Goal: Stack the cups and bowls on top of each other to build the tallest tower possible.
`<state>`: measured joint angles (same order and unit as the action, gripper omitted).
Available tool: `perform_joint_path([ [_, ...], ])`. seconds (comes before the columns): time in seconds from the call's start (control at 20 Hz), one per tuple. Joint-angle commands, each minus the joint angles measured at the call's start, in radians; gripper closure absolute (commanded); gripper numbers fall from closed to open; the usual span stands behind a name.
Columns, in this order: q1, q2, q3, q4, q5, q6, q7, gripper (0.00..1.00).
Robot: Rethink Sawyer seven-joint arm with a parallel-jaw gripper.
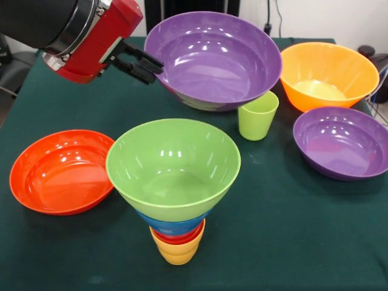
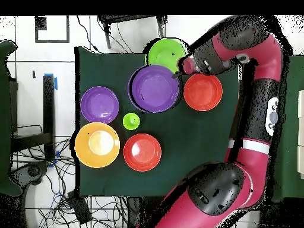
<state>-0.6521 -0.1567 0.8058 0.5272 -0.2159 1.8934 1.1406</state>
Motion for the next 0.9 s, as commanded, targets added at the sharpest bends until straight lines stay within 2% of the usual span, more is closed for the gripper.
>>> perform_joint_path([
  [0.05,0.043,0.010,0.015,-0.059,-0.063,0.129,0.000,1.00],
  [0.25,0.055,0.036,0.054,-0.115,-0.094,0.167,-0.013,1.00],
  [0.45,0.051,0.043,0.068,-0.125,-0.102,0.194,-0.028,1.00],
  [0.9,0.051,0.061,0.159,-0.174,-0.190,0.248,-0.049,1.00],
])
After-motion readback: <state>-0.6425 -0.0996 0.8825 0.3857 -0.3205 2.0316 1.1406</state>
